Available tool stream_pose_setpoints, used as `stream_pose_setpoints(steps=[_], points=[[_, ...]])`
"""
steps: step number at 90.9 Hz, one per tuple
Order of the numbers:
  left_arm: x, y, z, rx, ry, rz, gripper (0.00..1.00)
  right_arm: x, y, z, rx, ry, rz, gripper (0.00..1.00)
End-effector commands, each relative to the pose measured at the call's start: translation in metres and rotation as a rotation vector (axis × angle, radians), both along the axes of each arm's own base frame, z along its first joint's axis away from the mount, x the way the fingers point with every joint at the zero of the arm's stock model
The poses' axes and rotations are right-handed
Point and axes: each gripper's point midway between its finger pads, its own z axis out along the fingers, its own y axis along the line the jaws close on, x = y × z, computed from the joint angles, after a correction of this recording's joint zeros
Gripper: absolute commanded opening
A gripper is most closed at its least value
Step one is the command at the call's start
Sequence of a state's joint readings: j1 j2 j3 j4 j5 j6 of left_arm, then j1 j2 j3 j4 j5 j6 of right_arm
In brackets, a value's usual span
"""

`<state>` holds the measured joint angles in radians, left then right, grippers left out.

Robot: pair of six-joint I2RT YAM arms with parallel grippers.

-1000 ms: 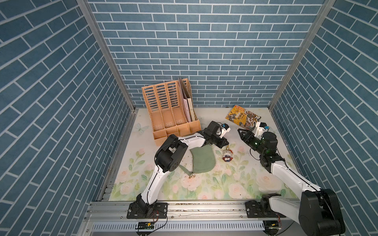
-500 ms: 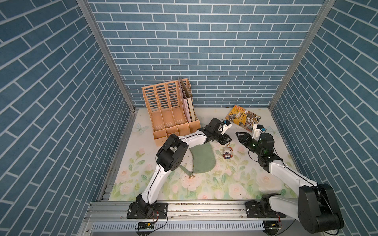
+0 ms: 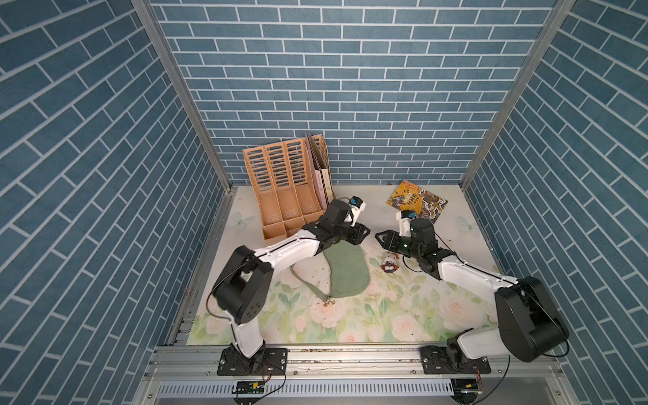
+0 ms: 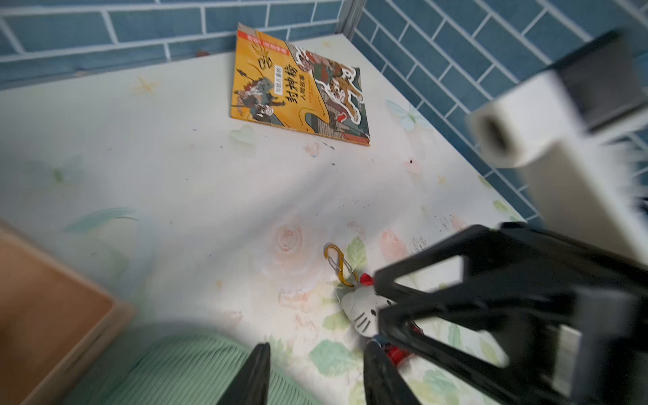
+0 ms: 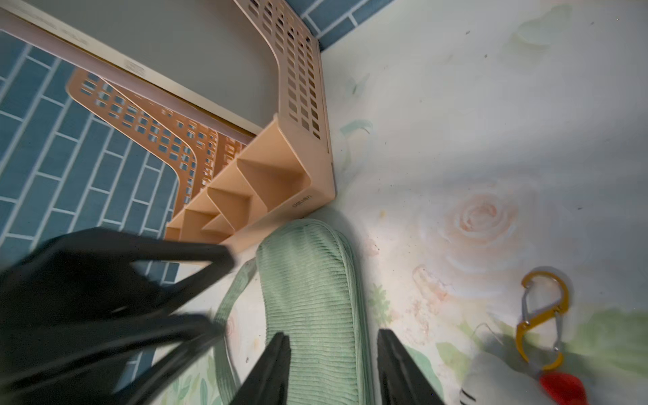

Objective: Remove the decoration from the bag
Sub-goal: Place the decoration item at the center of the board, then adjust the bag at the center of the board.

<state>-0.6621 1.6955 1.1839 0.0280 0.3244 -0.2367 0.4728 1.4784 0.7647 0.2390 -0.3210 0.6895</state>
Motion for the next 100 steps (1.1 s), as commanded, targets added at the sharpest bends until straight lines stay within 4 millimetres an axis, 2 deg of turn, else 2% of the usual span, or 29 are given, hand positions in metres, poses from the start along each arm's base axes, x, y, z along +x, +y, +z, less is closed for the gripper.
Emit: stream_pose_setpoints(steps=[1, 17, 32, 45, 58, 63, 83, 100], points=[[-0.019, 0.020, 0.000, -0.035, 0.021, 0.069, 0.47, -0.002, 0.026, -0.015, -0.077, 0.013, 0.105, 0.44], [-0.073, 0.029, -0.020, -0.067, 0.112, 0.056, 0.47, 0.014, 0.049, -0.047, -0.133, 0.058, 0.116, 0.42], [-0.097, 0.042, -0.030, -0.105, 0.153, 0.082, 0.47, 0.026, 0.062, -0.067, -0.168, 0.083, 0.131, 0.42], [-0.102, 0.053, -0.039, -0.102, 0.157, 0.116, 0.47, 0.022, 0.071, -0.089, -0.197, 0.128, 0.166, 0.42], [-0.102, 0.059, -0.040, -0.114, 0.150, 0.145, 0.47, 0.017, 0.077, -0.096, -0.196, 0.138, 0.178, 0.39], [-0.101, 0.061, -0.041, -0.117, 0.150, 0.154, 0.47, 0.017, 0.078, -0.096, -0.185, 0.144, 0.172, 0.35], [-0.099, 0.069, -0.040, -0.122, 0.138, 0.200, 0.47, 0.004, 0.069, -0.092, -0.069, 0.203, 0.047, 0.07], [-0.093, 0.073, -0.033, -0.133, 0.114, 0.234, 0.47, -0.018, 0.066, -0.079, 0.062, 0.218, -0.157, 0.01]])
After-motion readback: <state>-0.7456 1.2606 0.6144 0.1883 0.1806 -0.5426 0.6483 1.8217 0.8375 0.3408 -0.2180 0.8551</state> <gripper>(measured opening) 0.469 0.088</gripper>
